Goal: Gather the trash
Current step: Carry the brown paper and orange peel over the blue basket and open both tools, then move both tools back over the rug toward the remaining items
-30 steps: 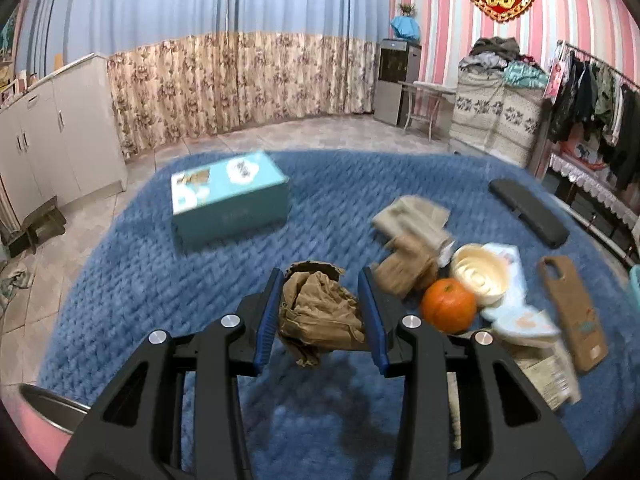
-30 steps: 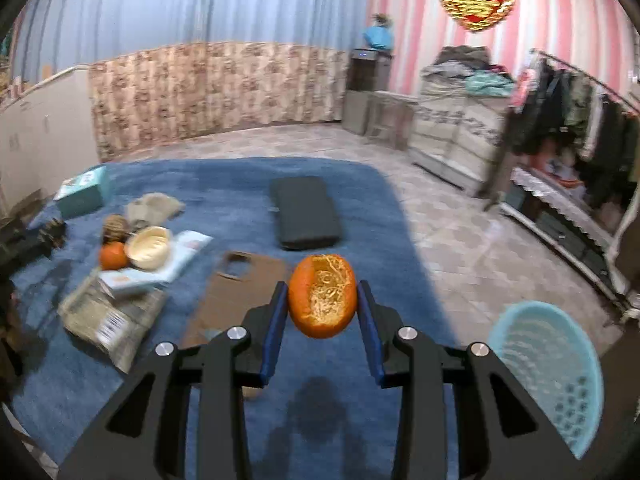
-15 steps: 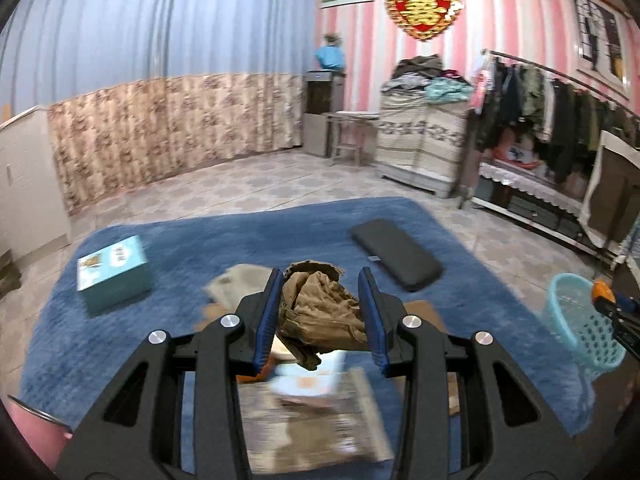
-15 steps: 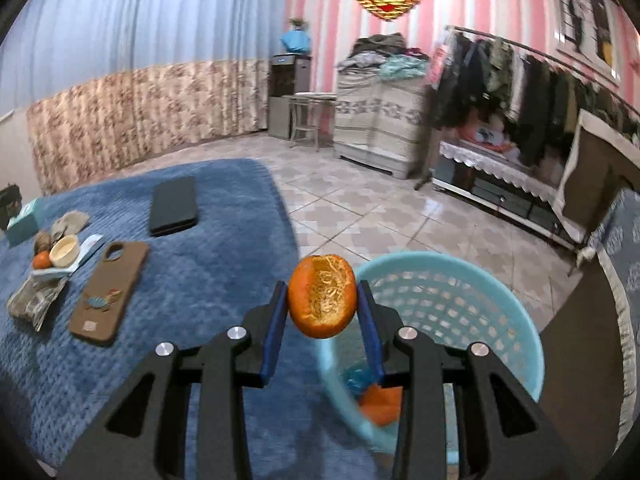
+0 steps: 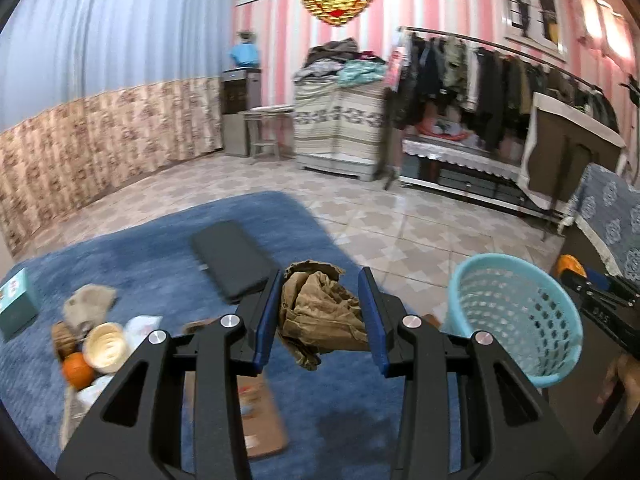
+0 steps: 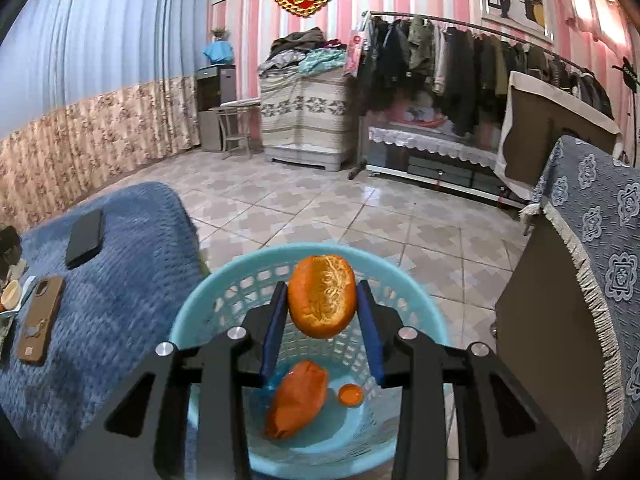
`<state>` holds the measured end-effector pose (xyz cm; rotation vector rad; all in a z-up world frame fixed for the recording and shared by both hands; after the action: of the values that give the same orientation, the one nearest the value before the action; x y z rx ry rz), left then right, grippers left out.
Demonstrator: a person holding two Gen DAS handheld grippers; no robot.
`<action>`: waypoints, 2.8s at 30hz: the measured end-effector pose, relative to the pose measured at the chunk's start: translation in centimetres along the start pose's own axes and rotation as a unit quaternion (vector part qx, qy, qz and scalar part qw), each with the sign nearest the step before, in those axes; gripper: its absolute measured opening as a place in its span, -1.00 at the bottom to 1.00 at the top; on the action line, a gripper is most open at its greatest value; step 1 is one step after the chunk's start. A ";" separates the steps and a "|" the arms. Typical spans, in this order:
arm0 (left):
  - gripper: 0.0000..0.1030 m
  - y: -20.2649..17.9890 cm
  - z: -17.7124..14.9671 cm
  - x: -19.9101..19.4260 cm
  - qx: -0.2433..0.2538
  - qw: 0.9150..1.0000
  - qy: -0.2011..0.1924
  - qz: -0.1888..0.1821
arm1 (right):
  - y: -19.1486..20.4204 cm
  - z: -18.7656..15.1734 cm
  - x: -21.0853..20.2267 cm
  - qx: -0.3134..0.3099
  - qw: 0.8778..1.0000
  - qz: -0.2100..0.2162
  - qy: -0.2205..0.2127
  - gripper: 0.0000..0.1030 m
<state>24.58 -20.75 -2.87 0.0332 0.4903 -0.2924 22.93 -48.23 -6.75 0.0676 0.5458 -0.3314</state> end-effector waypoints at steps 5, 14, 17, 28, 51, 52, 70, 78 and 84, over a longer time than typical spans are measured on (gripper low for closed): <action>-0.28 -5.8 0.3 2.3 0.014 0.999 0.007 -0.043 | -1.0 0.1 0.9 0.003 1.000 -0.007 0.007 -0.31; -0.27 -12.6 -0.1 6.3 0.043 0.994 0.020 -0.100 | -3.3 -0.7 2.0 0.030 0.999 -0.022 0.030 -0.31; -0.27 -14.5 -0.1 7.7 0.046 0.992 0.026 -0.116 | -4.2 -0.9 2.4 0.045 0.998 -0.029 0.037 -0.31; -0.09 -19.8 0.1 10.0 0.084 0.984 0.026 -0.152 | -6.4 -1.8 3.0 0.074 0.996 -0.036 0.046 -0.32; 0.89 -10.8 1.7 9.0 0.048 0.998 -0.002 -0.032 | -3.0 -1.1 3.5 0.046 0.998 -0.017 0.036 -0.23; 0.89 -10.4 1.7 8.8 0.047 0.999 -0.003 -0.027 | -2.7 -1.0 3.4 0.042 0.998 -0.019 0.033 -0.06; 0.89 -6.4 1.7 5.2 0.030 0.999 -0.013 -0.011 | -1.5 0.6 1.6 0.016 0.999 -0.039 -0.008 0.87; 0.89 -1.8 0.8 2.7 0.012 1.000 -0.010 0.017 | 0.4 1.0 1.0 0.021 0.999 -0.018 -0.015 0.88; 0.89 2.5 -0.6 0.8 -0.007 0.999 0.002 0.045 | 3.4 0.9 0.6 0.020 1.000 0.014 -0.017 0.88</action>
<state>25.66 -18.47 -3.87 0.0416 0.4938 -0.2009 24.97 -45.34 -6.32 0.1074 0.5040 -0.3147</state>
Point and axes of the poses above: each gripper's, at about its wrist camera, not at the fingertips, and x roughly the way its jaws point, y to its left, z to its top, the point moved 6 cm from there along x, roughly the way its jaws point, and after that the axes turned 1 degree about -z, right-handed, at the moved point
